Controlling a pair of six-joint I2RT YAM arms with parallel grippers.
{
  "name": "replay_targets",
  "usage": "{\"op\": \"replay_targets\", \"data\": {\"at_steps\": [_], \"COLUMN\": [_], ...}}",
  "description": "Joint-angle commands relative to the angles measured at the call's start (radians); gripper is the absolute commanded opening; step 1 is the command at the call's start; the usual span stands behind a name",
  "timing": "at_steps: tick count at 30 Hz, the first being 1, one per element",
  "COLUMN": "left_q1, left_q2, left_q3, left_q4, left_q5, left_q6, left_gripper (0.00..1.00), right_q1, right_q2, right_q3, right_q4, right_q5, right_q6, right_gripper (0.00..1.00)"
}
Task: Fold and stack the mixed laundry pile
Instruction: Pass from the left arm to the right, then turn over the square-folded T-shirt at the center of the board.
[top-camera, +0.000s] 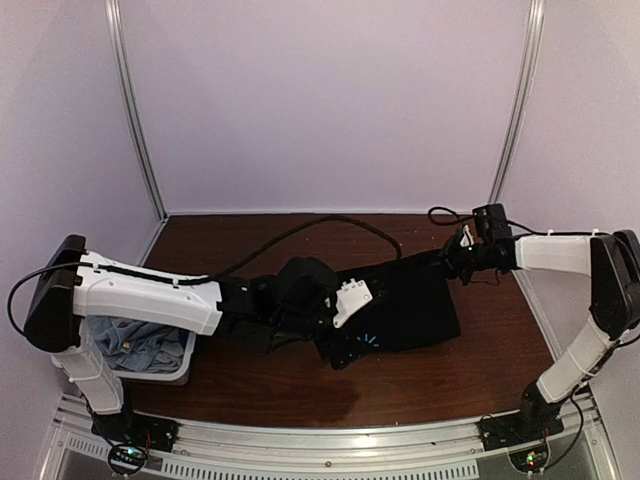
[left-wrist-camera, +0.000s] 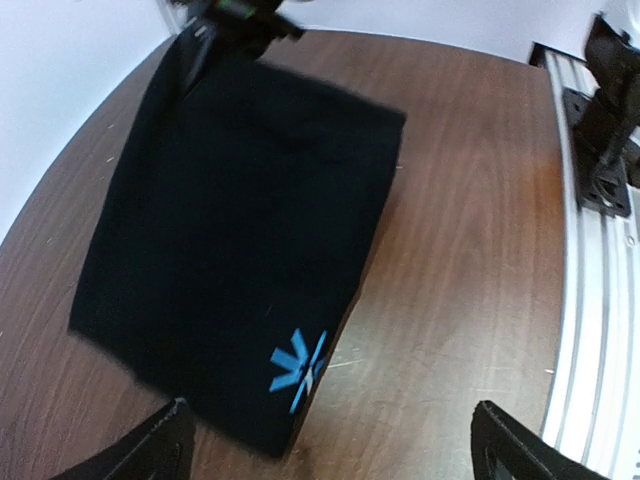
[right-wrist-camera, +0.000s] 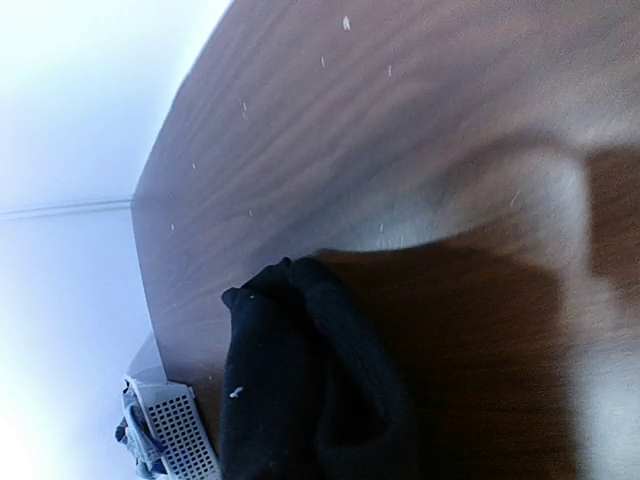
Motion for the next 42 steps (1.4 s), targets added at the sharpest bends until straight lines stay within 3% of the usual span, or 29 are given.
{"op": "replay_targets", "data": {"at_steps": [1,6,10,12,16,22,28,33,34,38,40,42], "left_q1": [0.089,0.153,0.19,0.204,0.229,0.264,0.279,0.308,0.315,0.363,0.383,0.387], "left_q2": [-0.099,-0.2,-0.269,-0.287,-0.318,-0.394,-0.455,-0.535,-0.55,-0.605,-0.618,-0.606], "left_q3": [-0.055,-0.108,-0.139,-0.139,-0.139,-0.167,-0.19,-0.207,-0.21,-0.224,-0.229,-0.221], "left_q4": [-0.048,-0.092,-0.131,-0.169,-0.23,-0.26,-0.298,-0.318,-0.326,-0.347,-0.346,-0.343], "left_q5": [-0.128,-0.172,-0.199,-0.226,-0.29,-0.314,-0.324,-0.313,-0.316,-0.306,-0.277,-0.238], "left_q6": [-0.131,-0.149,-0.157,-0.163,-0.189,-0.28,-0.333,-0.378,-0.395,-0.485,-0.513,-0.506], "left_gripper": [0.98,0.98,0.98,0.98,0.98,0.98,0.98,0.98,0.98,0.98,0.98,0.98], "right_q1": [-0.155,-0.218,-0.204,-0.13,0.039,0.338,0.551,0.612,0.613,0.603,0.575,0.522], "right_q2": [-0.077,-0.034,0.051,0.127,0.257,0.472,0.709,0.756,0.755,0.73,0.677,0.594], "right_q3": [0.209,0.635,0.866,0.959,0.999,0.897,1.041,1.121,1.117,1.132,1.087,0.979], "right_q4": [-0.398,-0.679,-0.748,-0.792,-0.834,-0.76,-0.728,-0.614,-0.572,-0.417,-0.269,-0.087], "right_q5": [0.099,0.331,0.343,0.372,0.473,0.564,0.425,0.22,0.164,-0.069,-0.228,-0.319], "right_q6": [-0.375,-0.631,-0.685,-0.702,-0.709,-0.601,-0.504,-0.368,-0.328,-0.252,-0.197,-0.091], "right_gripper": [0.0,0.0,0.0,0.0,0.0,0.0,0.0,0.01,0.06,0.44,0.57,0.63]}}
